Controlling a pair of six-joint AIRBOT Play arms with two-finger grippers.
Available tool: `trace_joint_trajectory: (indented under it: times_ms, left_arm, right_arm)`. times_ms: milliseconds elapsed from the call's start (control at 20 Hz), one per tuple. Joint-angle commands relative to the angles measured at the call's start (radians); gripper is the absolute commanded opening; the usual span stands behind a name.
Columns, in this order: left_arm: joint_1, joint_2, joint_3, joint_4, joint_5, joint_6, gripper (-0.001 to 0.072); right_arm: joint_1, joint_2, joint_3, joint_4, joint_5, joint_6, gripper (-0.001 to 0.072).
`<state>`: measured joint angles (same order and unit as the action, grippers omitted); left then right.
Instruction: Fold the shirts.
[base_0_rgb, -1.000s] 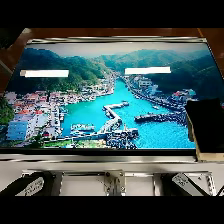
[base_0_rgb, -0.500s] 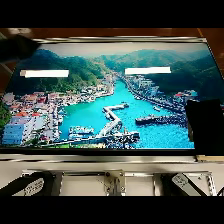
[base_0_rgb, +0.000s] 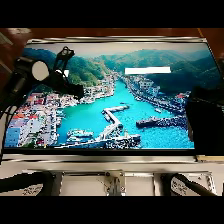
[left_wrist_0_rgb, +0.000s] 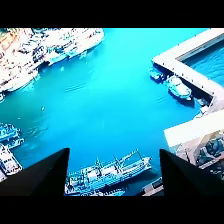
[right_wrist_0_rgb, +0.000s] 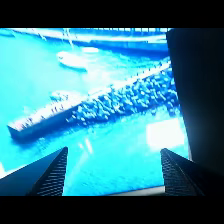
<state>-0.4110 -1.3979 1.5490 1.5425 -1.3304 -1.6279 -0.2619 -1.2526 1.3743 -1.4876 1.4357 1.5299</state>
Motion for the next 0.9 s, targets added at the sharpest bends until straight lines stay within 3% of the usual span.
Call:
trace_joint_trajectory:
  times_ms: [0,650,850]
  left_arm:
    - [-0.032,-0.029,0.001,0.074,-0.043,-0.039,0.0649]
    - [-0.001,-0.035,0.001,0.074,-0.04,-0.034,0.0649]
    - [-0.001,-0.035,0.001,0.074,-0.04,0.073,0.0649]
  right_arm:
    - [0.121,-0.06,-0.003,-0.069,0.027,0.056,0.0696]
    - [0.122,-0.061,-0.003,-0.065,0.027,0.056,0.0696]
    - [0.122,-0.061,-0.003,-0.065,0.027,0.056,0.0696]
